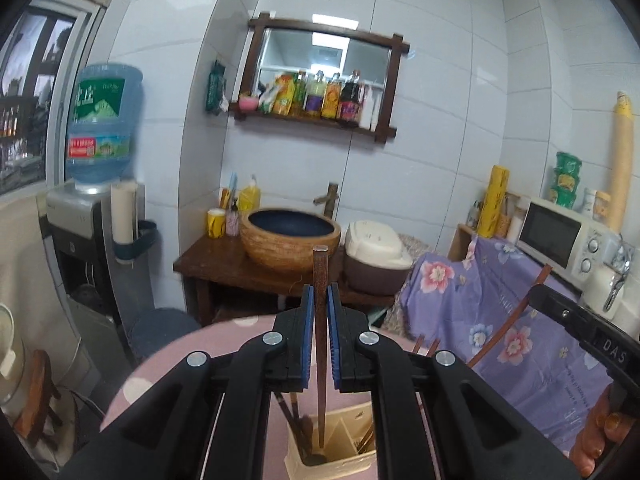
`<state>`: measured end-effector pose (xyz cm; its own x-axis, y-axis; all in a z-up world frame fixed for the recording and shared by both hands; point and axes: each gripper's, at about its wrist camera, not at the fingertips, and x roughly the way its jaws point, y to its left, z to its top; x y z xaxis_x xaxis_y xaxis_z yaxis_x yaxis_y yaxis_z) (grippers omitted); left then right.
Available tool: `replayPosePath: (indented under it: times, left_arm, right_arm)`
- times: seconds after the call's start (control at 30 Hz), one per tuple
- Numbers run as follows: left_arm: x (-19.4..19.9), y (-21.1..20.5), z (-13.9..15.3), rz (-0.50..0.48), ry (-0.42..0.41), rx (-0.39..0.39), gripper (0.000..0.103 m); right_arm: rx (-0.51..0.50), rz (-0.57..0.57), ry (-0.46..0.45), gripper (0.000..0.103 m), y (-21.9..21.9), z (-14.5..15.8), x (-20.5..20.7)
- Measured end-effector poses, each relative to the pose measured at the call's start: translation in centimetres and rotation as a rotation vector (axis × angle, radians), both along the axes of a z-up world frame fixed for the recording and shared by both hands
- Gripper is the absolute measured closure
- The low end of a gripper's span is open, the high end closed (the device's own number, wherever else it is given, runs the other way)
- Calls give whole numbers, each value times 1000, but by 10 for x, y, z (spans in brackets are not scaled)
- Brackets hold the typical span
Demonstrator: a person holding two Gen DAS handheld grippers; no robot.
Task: Organize utensils
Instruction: 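Carry both brown chopsticks to the holder and release them inside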
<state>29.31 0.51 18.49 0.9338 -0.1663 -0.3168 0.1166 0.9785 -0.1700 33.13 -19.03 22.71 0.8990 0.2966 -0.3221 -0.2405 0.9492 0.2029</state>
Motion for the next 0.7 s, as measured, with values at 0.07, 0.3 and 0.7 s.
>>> replayPosePath:
  times: [0.07,0.3,0.7]
  left_arm:
    - [4,0,-23,5,34,2,95]
    - [10,-1,-77,-9,127,-3,95]
    - [12,-2,-101,-25,165,-1,92]
  right_arm:
    - [0,3,31,95,3,-22,6]
    - [6,-5,110,95,2,-72,19]
    - [23,-30,134,95,-5,-97,22]
